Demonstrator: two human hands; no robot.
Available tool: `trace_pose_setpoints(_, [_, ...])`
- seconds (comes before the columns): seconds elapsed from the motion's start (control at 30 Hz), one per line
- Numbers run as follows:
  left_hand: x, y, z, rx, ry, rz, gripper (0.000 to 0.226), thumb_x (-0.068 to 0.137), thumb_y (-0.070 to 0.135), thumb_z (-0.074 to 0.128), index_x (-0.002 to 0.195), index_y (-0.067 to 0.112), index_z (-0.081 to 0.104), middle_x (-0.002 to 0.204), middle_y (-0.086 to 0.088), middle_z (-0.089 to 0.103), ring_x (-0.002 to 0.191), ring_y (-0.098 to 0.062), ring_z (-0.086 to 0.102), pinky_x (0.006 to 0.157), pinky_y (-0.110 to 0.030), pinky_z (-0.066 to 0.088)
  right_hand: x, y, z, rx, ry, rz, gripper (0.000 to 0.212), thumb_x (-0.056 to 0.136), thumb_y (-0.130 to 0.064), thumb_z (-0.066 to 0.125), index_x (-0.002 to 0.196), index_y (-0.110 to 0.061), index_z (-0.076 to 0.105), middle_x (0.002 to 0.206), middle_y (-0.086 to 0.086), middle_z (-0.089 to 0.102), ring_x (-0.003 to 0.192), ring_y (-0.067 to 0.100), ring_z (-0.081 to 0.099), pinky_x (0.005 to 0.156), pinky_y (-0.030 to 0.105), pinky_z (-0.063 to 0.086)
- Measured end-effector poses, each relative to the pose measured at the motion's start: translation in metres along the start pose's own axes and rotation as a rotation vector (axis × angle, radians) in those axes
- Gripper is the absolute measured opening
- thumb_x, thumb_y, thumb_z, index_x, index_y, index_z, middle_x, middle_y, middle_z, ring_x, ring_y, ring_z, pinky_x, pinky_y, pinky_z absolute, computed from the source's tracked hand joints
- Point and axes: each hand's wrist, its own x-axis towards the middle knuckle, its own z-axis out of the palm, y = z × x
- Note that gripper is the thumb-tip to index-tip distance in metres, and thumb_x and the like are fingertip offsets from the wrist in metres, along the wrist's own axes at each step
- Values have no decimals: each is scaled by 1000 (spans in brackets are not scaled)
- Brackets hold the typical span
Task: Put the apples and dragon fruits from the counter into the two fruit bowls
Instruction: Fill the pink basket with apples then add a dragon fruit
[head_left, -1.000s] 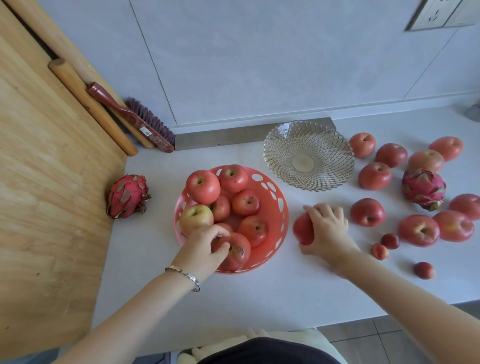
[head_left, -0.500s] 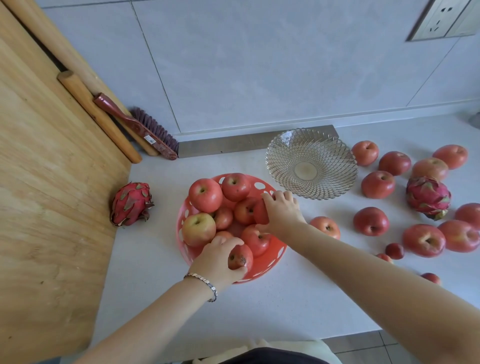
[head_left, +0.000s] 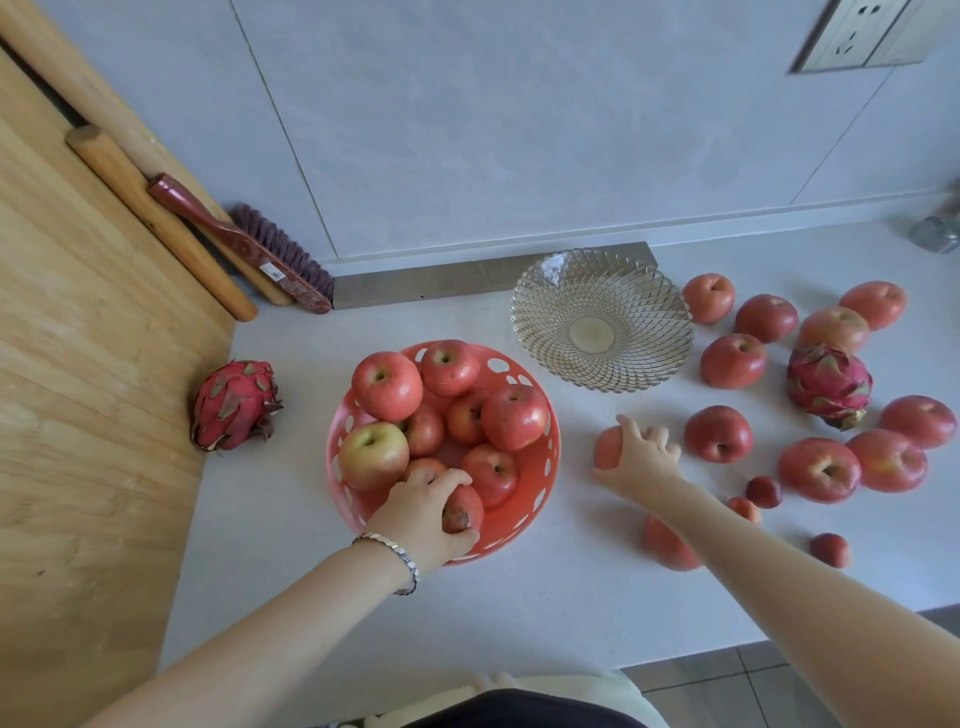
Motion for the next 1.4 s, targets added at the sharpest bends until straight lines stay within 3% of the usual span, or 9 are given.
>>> trace_pose_setpoints(0.13, [-2, 2, -4, 10, 3, 24, 55, 75, 37, 66, 125, 29, 46, 127, 2, 44, 113, -21, 48, 99, -35, 42, 2, 15, 3, 197, 22, -114, 76, 68, -25, 72, 136, -24, 36, 121, 17, 42, 100, 33, 53, 87, 31, 45])
trace_pose_setpoints(0.3, [-10, 13, -21, -64, 482, 255, 53, 67, 26, 77, 115, 16, 57, 110, 2, 59, 103, -15, 52, 88, -14, 34, -24, -2, -19, 726, 97, -68, 54, 68, -26, 75, 114, -27, 48, 100, 1, 55, 82, 21, 62, 73, 36, 56])
trace_pose_setpoints(0.4, [-12, 29, -30, -290, 456, 383, 74, 61, 24, 83, 125, 27, 47, 119, 12, 50, 108, 2, 48, 92, -8, 37, -54, -27, -35, 1071, -142, -210, 31, 80, -19, 67, 105, -28, 50, 97, 5, 60, 67, 17, 69, 59, 27, 59])
trace_pose_setpoints(0.5, [-14, 41, -36, -461, 330, 403, 88, 59, 26, 85, 124, 48, 30, 130, 15, 39, 118, 2, 45, 96, -10, 39, -82, -57, -34, 1190, -455, -236, 37, 85, -22, 60, 120, -18, 49, 111, 14, 63, 87, 23, 69, 71, 31, 60])
trace_pose_setpoints(0.67, [-22, 32, -43, -375, 526, 305, 69, 48, 38, 85, 112, 26, 61, 106, 11, 62, 97, 14, 51, 91, -1, 33, -103, -94, -21, 897, -596, -396, 45, 83, -44, 59, 122, -22, 47, 105, -3, 64, 86, 2, 66, 74, 18, 54])
trace_pose_setpoints(0.77, [-30, 8, -51, -403, 583, 155, 70, 46, 37, 86, 110, 25, 61, 102, 23, 53, 97, 2, 51, 89, -15, 38, -96, -100, -16, 579, -419, -559, 56, 77, -58, 58, 122, -28, 46, 103, -9, 59, 90, -3, 57, 77, 8, 41])
trace_pose_setpoints(1.0, [-39, -29, -54, 99, 428, 202, 82, 41, 32, 90, 114, 17, 58, 117, 9, 53, 102, -29, 51, 85, -28, 32, -99, -110, 35, -60, -227, -714, 77, 55, -79, 53, 123, -55, 25, 113, -2, 47, 105, 23, 51, 75, 29, 39])
trace_pose_setpoints(1.27, [-31, -37, -47, 296, 211, 181, 87, 57, 49, 79, 133, 25, 44, 136, 7, 42, 113, -26, 36, 92, -32, 40, -92, -111, 48, 94, -206, -661, 75, 53, -60, 74, 117, -54, 35, 103, -6, 47, 88, 17, 55, 74, 28, 47])
trace_pose_setpoints(1.4, [-22, -36, -45, 478, 90, 275, 86, 63, 52, 73, 137, 24, 39, 137, -1, 42, 119, -29, 35, 101, -36, 36, -84, -100, 40, -56, -158, -737, 75, 51, -47, 73, 117, -30, 40, 109, -7, 50, 94, 21, 54, 72, 27, 42])
